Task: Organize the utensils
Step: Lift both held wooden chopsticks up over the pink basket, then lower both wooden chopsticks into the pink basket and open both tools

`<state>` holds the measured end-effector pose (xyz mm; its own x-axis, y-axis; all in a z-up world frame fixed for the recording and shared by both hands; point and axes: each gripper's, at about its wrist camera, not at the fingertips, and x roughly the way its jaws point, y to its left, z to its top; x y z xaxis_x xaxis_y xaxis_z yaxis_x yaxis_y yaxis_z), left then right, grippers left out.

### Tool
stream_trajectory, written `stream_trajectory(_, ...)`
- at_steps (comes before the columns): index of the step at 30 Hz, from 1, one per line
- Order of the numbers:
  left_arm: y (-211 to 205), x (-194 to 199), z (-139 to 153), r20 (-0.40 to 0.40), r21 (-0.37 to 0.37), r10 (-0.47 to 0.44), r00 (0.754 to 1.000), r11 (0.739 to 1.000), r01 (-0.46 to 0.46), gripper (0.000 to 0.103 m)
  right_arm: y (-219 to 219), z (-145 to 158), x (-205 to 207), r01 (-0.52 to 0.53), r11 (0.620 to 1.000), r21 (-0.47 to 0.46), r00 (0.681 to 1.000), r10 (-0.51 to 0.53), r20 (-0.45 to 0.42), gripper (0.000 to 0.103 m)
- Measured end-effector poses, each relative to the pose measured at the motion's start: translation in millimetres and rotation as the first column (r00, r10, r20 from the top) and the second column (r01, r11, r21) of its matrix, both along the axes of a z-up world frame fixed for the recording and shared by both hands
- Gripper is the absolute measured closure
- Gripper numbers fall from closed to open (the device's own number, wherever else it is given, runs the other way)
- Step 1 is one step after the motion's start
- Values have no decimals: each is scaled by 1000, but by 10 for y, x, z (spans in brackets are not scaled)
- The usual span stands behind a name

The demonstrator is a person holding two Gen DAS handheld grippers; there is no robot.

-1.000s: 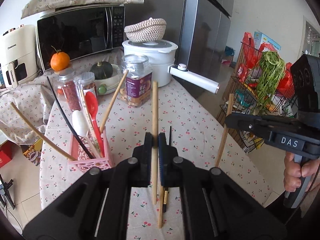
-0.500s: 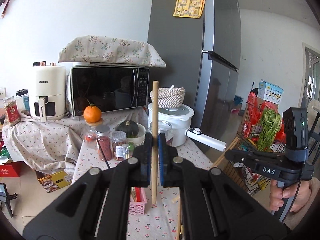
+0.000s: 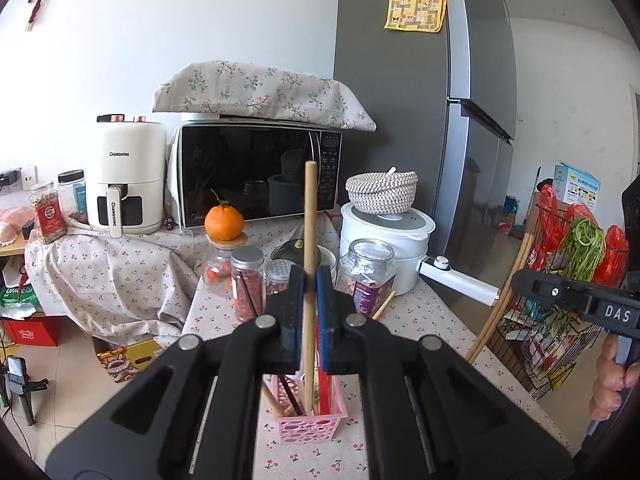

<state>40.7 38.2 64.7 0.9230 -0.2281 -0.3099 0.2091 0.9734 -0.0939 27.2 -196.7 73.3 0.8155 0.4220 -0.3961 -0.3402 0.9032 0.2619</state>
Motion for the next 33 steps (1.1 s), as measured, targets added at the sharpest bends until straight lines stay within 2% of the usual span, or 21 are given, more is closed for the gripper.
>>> stream_trajectory(10,-50,253,-253,-64,48,39,997,998,-36,96,87,8,115,11,1000,29,1000,-11,-2,98)
stream_trajectory(11,-45,257,-259,-66,47,43,997,998,-40,92,96,17,122,12,999,34,1000,-12,3,98)
stream_trajectory(14,-5,252,-249,-86,17,37,996,999,-36,66,126,55,160,7,999,51,1000,-8,13,98)
stream_trajectory(15,11,236,-235,-89,10,38,995,999,-38,61,141,67,175,4,998,56,1000,-5,17,98)
stream_trajectory(19,84,152,-172,-122,-7,26,992,1000,-27,53,210,104,236,-2,997,75,999,-1,37,98)
stream_trajectory(21,144,102,-159,-150,-25,17,989,999,-21,44,230,120,269,-3,996,91,999,-2,49,98)
stream_trajectory(24,217,25,-148,-181,-38,6,983,999,-13,38,268,125,320,3,994,109,998,-10,64,98)
stream_trajectory(27,234,-65,-191,-186,-12,-4,983,1000,1,31,333,92,384,8,994,113,997,-16,70,98)
stream_trajectory(33,243,-138,-390,-247,30,-25,969,999,33,28,521,-108,546,5,996,89,999,-8,40,98)
